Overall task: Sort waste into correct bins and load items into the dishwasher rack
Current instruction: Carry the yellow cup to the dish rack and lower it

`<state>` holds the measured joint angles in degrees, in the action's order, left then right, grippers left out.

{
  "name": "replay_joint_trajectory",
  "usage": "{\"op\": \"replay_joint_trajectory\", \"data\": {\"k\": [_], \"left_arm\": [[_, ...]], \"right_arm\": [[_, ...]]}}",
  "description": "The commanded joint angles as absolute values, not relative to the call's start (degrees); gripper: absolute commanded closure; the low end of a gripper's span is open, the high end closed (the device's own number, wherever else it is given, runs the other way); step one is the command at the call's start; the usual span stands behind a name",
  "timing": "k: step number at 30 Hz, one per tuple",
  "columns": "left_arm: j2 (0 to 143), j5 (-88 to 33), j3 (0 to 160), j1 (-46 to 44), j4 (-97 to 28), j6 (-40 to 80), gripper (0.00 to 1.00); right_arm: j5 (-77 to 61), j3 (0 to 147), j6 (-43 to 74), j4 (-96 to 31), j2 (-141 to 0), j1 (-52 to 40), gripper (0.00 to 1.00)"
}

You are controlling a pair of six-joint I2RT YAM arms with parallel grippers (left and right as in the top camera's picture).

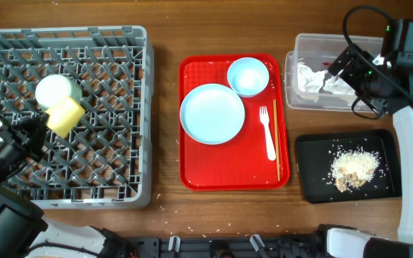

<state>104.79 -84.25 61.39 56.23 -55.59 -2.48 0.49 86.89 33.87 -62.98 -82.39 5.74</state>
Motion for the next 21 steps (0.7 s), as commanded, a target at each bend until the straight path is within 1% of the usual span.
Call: {"op": "replay_joint_trajectory", "data": {"k": [1, 5, 9, 12, 13, 17, 18, 19, 20, 21], "left_arm": [[104.8, -82.8, 59.9, 56.4, -53.2, -2.3, 0.96], [104.8, -81.2, 59.9, 56.4, -51.8, -2.1, 0.96], [104.8, -69.5, 59.9, 56.4, -52.1, -1.0, 0.96], [103.7, -65.3, 61.0, 57.0, -51.7, 0.6, 0.96], [102.2, -57.7, 62.5, 57.1, -52.1, 5.6, 0.96], [93.8, -40.4, 63.8, 57.1, -53.2, 14.5, 0.96], [89.4, -36.9, 63.8, 57.1, -53.6, 16.2, 0.82], [85.8, -35.9, 63.8, 57.1, -53.8, 16.2, 0.36], [82.9, -35.4, 63.8, 57.1, -54.1, 16.4, 0.07], [81.0, -34.9, 63.8, 57.1, -54.3, 17.3, 0.02]], "right_arm": [[1.4, 87.7, 34.7, -62.8, -82.7, 5.8, 0.0], [1.4, 87.7, 34.7, -62.8, -82.7, 5.8, 0.0], [1.4, 87.6, 34.7, -62.8, -82.7, 5.8, 0.0], [1.4, 87.7, 34.7, -62.8, -82.7, 5.8, 0.0], [1.4, 87.7, 34.7, -62.8, -82.7, 5.8, 0.0], [1.4, 87.6, 34.7, -62.8, -82.7, 5.8, 0.0], [1.4, 87.7, 34.7, -62.8, -82.7, 5.8, 0.0], [1.4, 87.7, 34.7, -62.8, -82.7, 5.8, 0.0], [1.4, 87.7, 34.7, -62.8, -82.7, 5.8, 0.0], [1.4, 87.7, 34.7, -62.8, -82.7, 5.8, 0.0]]}}
